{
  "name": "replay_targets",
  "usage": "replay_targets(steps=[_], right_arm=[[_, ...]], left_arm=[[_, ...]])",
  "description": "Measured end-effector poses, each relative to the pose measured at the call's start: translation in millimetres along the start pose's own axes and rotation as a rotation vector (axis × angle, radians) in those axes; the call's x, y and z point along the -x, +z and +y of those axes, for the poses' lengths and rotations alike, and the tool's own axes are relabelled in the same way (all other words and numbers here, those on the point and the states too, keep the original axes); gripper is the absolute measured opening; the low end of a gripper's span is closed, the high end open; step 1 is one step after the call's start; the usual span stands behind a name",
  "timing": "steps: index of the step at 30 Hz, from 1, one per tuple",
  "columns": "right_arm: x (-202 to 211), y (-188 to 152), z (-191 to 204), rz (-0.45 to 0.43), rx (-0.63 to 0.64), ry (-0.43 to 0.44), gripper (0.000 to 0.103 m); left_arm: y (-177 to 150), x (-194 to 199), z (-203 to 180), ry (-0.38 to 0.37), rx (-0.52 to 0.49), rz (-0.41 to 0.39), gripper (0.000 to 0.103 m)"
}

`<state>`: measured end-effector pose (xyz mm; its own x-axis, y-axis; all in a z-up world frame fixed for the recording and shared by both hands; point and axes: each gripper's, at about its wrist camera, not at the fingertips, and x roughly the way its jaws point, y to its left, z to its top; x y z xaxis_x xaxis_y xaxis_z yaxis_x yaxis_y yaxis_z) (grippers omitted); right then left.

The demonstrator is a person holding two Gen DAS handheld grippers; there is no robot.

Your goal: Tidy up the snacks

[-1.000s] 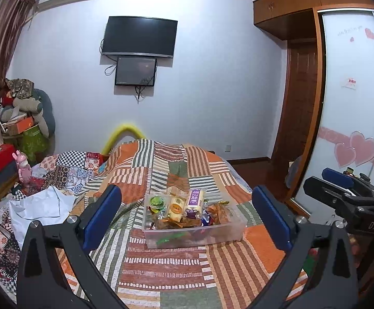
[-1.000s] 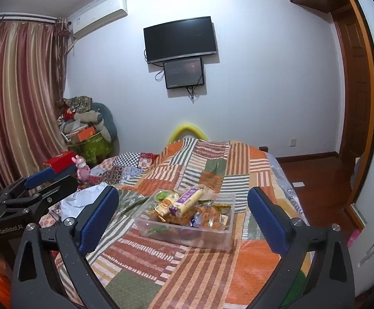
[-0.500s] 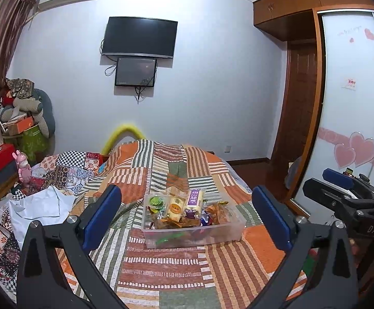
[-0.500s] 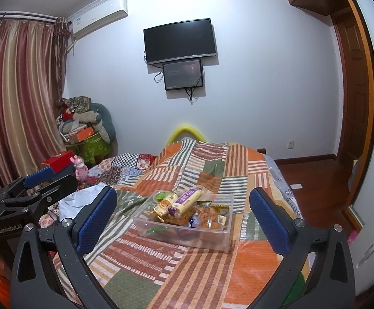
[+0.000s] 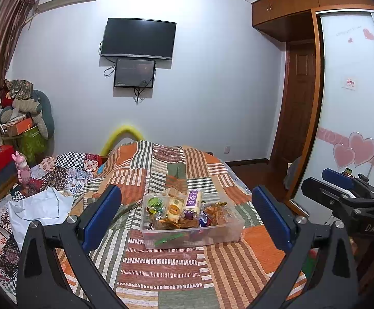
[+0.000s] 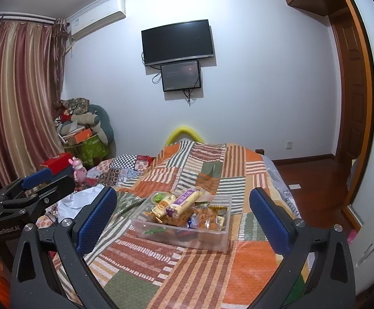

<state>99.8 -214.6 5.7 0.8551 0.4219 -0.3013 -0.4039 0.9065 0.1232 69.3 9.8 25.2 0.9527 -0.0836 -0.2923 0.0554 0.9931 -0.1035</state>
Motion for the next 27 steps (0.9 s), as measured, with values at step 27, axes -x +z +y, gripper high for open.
replay_targets(steps=[27], right_arm=[[-0.2, 0.7, -4.8, 0.003, -0.003, -0.011, 0.103]], left_arm=[[0.1, 0.3, 0.0, -0.008, 0.004, -0.004, 0.103]])
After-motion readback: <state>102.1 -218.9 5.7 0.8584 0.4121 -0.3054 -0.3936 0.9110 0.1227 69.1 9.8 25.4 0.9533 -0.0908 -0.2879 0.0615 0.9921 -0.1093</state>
